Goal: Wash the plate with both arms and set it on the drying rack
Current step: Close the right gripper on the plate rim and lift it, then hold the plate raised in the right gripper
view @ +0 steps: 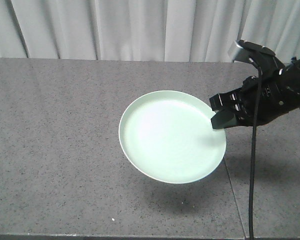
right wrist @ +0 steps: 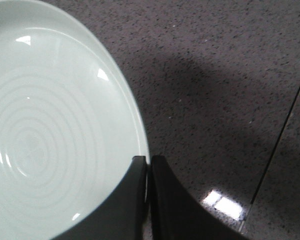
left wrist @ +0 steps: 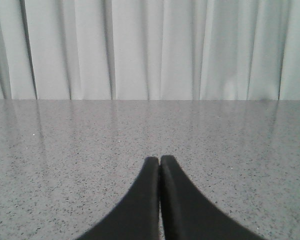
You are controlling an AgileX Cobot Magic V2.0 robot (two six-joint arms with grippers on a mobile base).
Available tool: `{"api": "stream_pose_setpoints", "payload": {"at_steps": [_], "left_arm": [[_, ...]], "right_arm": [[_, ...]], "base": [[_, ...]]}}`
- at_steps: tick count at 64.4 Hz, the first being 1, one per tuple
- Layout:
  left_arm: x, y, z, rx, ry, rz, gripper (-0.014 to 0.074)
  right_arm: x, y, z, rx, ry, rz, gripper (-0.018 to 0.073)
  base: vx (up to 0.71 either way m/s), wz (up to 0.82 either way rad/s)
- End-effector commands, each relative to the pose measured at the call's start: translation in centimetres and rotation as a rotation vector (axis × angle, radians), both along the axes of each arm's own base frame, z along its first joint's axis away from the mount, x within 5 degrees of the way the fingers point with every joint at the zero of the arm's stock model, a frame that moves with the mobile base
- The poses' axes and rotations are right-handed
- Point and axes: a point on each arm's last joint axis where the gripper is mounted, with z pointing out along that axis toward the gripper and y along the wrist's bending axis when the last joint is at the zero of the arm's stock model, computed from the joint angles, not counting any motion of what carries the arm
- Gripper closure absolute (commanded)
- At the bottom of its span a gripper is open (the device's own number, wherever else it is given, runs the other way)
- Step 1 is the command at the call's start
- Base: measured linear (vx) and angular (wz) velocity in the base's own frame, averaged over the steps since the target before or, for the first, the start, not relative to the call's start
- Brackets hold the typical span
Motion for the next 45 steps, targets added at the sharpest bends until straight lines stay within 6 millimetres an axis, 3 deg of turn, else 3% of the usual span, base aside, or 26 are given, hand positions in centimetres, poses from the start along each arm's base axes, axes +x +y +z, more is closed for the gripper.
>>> {"api": "stream_pose_setpoints", "payload": {"at_steps": [1,22,45], "left_arm": [[-0.3,0.0,1.8,-0.009,-0.121,-0.003,0.0603],[-0.3,0.0,1.8,-0.009,-0.121,-0.003,0.0603],[-0.3,0.0,1.8,-0.009,-0.121,-0.003,0.0603]], "right_arm": [[-2.1,0.1,2.2,0.069,-0.095,0.011,0.0564],[-6.8,-0.5,2.0,0.071,-0.119,0.038,0.0564],[-7.8,-0.7,2.2,0.068,-0.141,0.041,0.0564]], "base": [[0.00,0.00],[0.00,0.00],[0.00,0.00]]}}
